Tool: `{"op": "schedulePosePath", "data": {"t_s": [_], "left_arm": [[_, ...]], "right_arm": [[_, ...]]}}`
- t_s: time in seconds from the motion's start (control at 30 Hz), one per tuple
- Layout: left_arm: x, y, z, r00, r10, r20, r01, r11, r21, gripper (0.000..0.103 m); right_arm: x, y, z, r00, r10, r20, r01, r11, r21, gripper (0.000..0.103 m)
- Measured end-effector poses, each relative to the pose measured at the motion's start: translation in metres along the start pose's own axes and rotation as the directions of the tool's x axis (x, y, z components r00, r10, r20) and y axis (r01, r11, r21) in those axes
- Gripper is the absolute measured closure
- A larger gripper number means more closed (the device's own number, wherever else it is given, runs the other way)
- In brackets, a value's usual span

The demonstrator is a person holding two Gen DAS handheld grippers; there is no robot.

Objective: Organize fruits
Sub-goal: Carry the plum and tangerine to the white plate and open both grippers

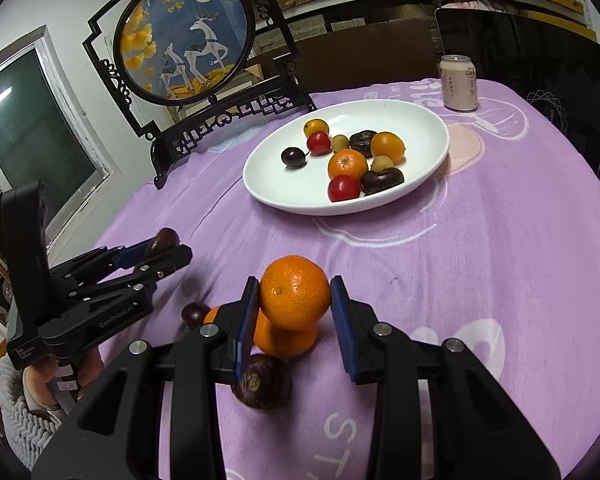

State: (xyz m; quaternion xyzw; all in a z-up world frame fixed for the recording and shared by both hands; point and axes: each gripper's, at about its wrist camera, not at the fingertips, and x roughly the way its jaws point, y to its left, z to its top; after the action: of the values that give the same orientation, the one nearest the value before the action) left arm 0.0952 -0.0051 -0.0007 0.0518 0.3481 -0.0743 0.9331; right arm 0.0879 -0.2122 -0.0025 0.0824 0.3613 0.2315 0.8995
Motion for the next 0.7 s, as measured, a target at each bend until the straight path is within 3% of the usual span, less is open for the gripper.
{"op": "schedulePosePath", "data": {"t_s": [0.47,0.6,0.7], "left_arm": [[-0.025,-0.003,-0.002,0.996,0.050,0.078,-0.051,0.999,0.011,0.063],[-0.008,0.003,0.026,0.999,-0.001,0.044,0.002,1.000,-0.023,0.063],[0.005,0.005,0.057,0.998,0.012,0.066,-0.010,0.999,-0.032,0.064]], "right_arm": [[-0.015,0.007,-0.010,0.999,0.008,0.034,-0.007,1.000,-0.015,0.067],[-0.012,0.001,0.016,0.999,0.016,0.039,-0.016,1.000,0.001,0.067],[-0.014,-0.005,0.051,0.996,-0.005,0.087,0.005,1.000,0.007,0.067]]}}
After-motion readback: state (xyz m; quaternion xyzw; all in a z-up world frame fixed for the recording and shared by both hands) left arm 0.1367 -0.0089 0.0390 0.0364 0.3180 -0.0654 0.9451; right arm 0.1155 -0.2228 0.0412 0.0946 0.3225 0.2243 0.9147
